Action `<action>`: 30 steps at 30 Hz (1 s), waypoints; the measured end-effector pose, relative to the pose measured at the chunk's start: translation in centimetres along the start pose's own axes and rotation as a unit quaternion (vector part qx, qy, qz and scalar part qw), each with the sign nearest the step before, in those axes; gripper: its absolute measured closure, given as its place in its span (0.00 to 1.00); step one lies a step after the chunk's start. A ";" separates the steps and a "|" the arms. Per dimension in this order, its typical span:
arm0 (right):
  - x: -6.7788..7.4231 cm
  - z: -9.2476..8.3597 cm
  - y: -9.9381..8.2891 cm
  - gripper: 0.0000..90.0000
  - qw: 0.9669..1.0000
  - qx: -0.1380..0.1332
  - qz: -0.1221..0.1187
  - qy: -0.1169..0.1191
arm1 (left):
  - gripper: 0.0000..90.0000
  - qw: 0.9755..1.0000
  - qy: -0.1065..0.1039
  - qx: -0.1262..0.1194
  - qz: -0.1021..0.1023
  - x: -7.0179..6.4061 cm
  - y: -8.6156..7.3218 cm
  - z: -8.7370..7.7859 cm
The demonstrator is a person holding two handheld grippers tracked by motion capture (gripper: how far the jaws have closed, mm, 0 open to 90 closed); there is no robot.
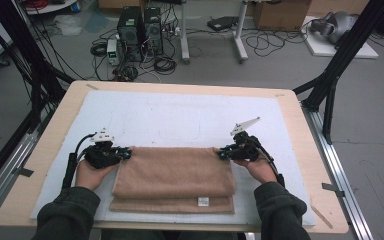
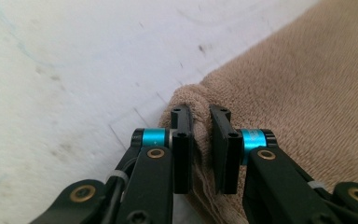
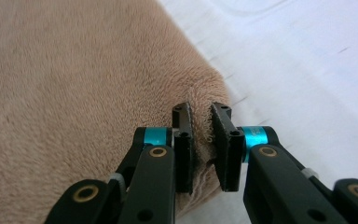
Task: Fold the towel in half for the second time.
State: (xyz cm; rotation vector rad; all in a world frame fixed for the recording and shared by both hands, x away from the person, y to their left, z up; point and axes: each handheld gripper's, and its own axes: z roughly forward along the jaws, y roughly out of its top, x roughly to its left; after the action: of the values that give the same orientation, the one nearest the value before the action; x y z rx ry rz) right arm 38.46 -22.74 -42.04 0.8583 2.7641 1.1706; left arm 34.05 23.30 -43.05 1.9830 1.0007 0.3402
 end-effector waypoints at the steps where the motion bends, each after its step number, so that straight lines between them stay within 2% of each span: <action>1: 0.0 -0.3 0.3 0.89 1.000 -0.007 0.000 -0.007 | 0.89 1.000 0.005 -0.008 -0.003 0.1 0.4 -0.1; 5: -0.6 -1.2 2.3 0.90 0.999 -0.027 -0.009 -0.044 | 0.89 0.999 0.033 -0.034 -0.007 0.8 2.4 0.4; 8: -1.9 -1.8 4.0 0.90 0.997 -0.044 -0.008 -0.067 | 0.89 0.998 0.046 -0.049 -0.016 2.0 4.5 1.0; 10: -2.6 -2.1 4.9 0.90 0.996 -0.051 -0.010 -0.078 | 0.89 0.996 0.059 -0.062 -0.011 2.5 6.0 1.3; 12: -3.6 -2.3 6.0 0.89 0.994 -0.054 -0.009 -0.094 | 0.89 0.995 0.063 -0.070 -0.012 3.2 7.5 1.8; 13: -4.1 -2.3 6.4 0.84 0.993 -0.057 -0.007 -0.106 | 0.88 0.995 0.071 -0.063 -0.009 3.6 8.1 2.2; 14: -4.6 -2.2 6.7 0.73 0.991 -0.064 -0.003 -0.117 | 0.82 0.995 0.088 -0.053 -0.015 4.0 8.3 2.6; 15: -5.0 -2.2 6.7 0.64 0.989 -0.072 0.013 -0.125 | 0.74 0.994 0.090 -0.046 -0.035 4.4 8.1 2.7; 16: -5.4 -2.2 6.6 0.60 0.990 -0.080 0.032 -0.114 | 0.70 0.995 0.077 -0.038 -0.047 4.8 7.7 2.7; 17: -5.4 -2.3 6.4 0.59 0.991 -0.083 0.045 -0.094 | 0.67 0.996 0.073 -0.034 -0.040 4.7 7.2 2.6; 18: -5.1 -2.2 6.2 0.57 0.993 -0.070 0.039 -0.087 | 0.67 0.997 0.070 -0.028 -0.033 4.6 6.8 2.4; 20: -4.4 -2.2 5.9 0.57 0.995 -0.045 0.024 -0.087 | 0.64 0.997 0.060 -0.029 -0.026 4.2 5.8 1.7; 21: -3.9 -2.2 5.6 0.57 0.995 -0.051 0.014 -0.081 | 0.64 0.998 0.056 -0.031 -0.023 3.9 5.3 1.3; 24: -2.5 -2.4 4.4 0.59 0.996 -0.057 0.012 -0.067 | 0.64 0.998 0.045 -0.036 -0.015 2.9 3.5 0.2; 26: -1.6 -2.2 3.5 0.60 0.997 -0.044 0.005 -0.063 | 0.64 0.999 0.037 -0.033 -0.006 2.2 2.6 -0.2; 29: -0.3 -1.5 2.1 0.63 0.998 -0.043 0.005 -0.043 | 0.65 0.999 0.023 -0.020 0.010 1.3 1.5 -0.4; 30: 0.1 -1.2 1.7 0.63 0.998 -0.037 -0.001 -0.045 | 0.67 1.000 0.014 -0.019 0.015 1.0 1.2 -0.5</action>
State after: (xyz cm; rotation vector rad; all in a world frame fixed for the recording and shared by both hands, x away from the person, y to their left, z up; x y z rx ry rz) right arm 38.96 -22.55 -39.98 0.8768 2.6324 1.1955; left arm 35.07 23.99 -41.90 1.9655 0.9772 0.4011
